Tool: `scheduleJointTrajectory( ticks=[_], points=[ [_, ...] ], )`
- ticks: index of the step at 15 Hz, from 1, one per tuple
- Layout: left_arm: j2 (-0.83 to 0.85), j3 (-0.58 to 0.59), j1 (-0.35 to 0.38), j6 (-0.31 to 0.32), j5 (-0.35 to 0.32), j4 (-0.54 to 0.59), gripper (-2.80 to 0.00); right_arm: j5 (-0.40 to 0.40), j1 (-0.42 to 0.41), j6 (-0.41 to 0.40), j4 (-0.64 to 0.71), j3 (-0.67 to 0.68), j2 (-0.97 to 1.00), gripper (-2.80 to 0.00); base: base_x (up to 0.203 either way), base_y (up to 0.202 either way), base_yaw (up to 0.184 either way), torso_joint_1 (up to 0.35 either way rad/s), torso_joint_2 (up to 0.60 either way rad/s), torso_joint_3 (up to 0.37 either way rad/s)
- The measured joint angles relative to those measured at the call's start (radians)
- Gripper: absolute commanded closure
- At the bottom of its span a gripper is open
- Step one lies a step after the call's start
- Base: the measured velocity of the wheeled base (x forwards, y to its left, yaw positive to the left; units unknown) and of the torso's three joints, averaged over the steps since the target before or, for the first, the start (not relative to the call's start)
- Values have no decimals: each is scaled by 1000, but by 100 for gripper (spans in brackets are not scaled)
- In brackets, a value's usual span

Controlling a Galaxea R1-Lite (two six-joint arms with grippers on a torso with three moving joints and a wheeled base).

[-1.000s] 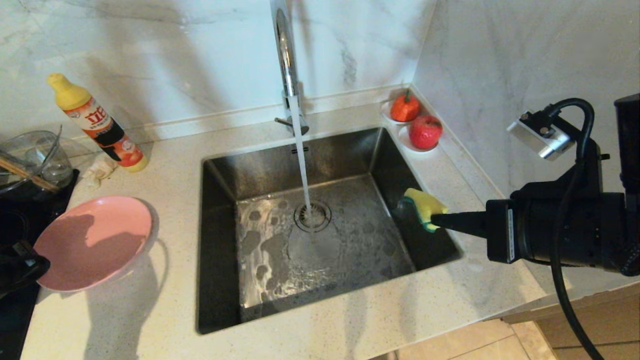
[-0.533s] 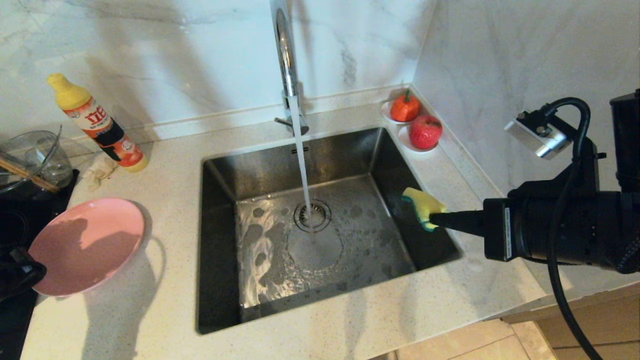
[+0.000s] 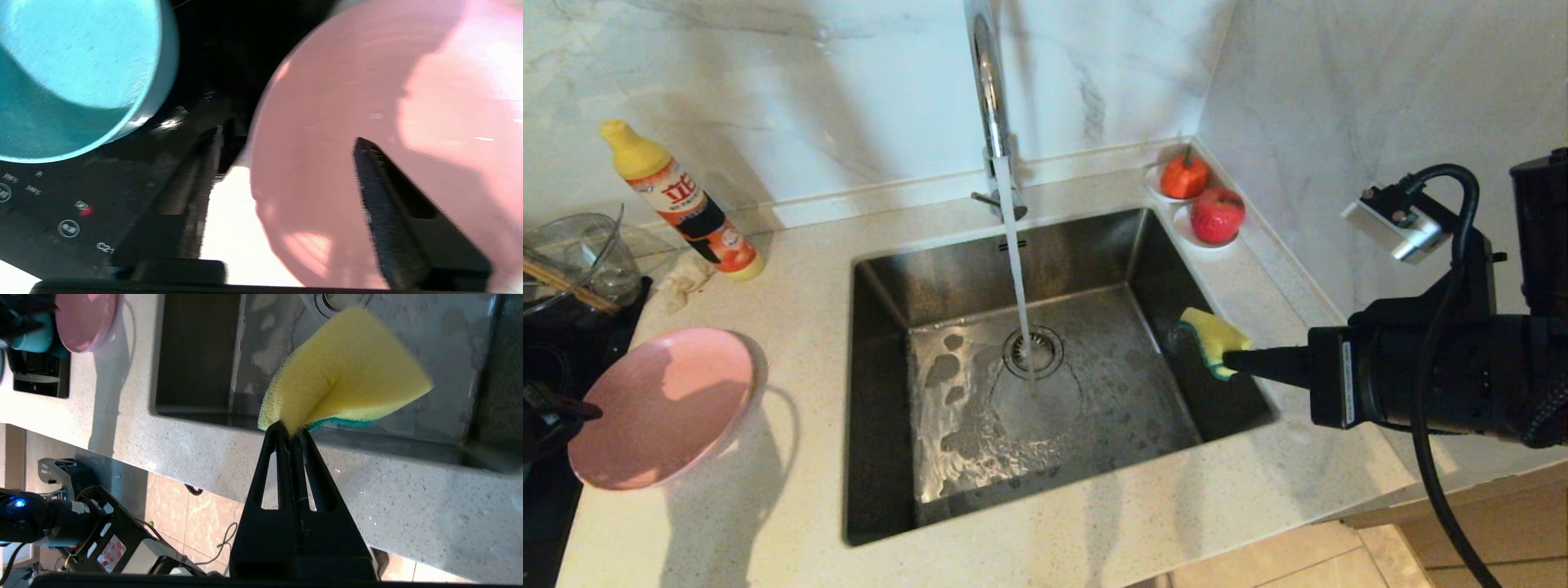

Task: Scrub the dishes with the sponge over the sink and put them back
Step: Place the plate on the table, then put down the sponge

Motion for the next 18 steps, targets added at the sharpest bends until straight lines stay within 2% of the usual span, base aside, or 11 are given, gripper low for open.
scheduleJointTrajectory(
  ticks=[2, 3, 7, 8, 9, 10, 11, 13, 14, 16, 18],
  points=[
    [-39, -7, 0, -5, -43, 17, -280, 0, -2, -1, 2, 1, -2, 0, 0, 0, 0, 0, 0, 0],
    [-65, -13, -1, -7, -75, 39, 0, 0, -2, -1, 4, 3, -3, 0, 0, 0, 0, 0, 0, 0],
    [-177, -122, -7, -5, -244, 210, 0, -5, -3, -2, 4, 3, -3, 0, 0, 0, 0, 0, 0, 0],
    [-203, -146, -21, 4, -292, 223, 0, -9, -3, -3, 4, 5, -4, 0, 0, 0, 0, 0, 0, 0],
    [-223, -164, -53, 22, -306, 226, 0, -10, -3, -3, 4, 6, -5, 0, 0, 0, 0, 0, 0, 0],
    [-236, -177, -93, 58, -294, 225, 0, -10, -9, -4, 4, 7, -5, 0, 0, 0, 0, 0, 0, 0],
    [-245, -185, -138, 120, -266, 221, 0, -10, -16, -3, 4, 9, -3, 0, 0, 0, 0, 0, 0, 0],
    [-253, -195, -251, 244, -183, 177, 0, -9, -30, -2, -1, 25, 1, 0, 0, 0, 0, 0, 0, 0],
    [-257, -196, -312, 269, -148, 147, 0, -9, -36, -1, -2, 32, 4, 0, 0, 0, 0, 0, 0, 0],
    [-283, -188, -443, 278, -83, 100, 0, -10, -41, -3, -2, 33, 12, 0, 0, 0, 0, 0, 0, 0],
    [-355, -160, -523, 272, -35, 89, 0, -11, -43, -4, -3, 28, 16, 0, 0, 0, 0, 0, 0, 0]
  ],
)
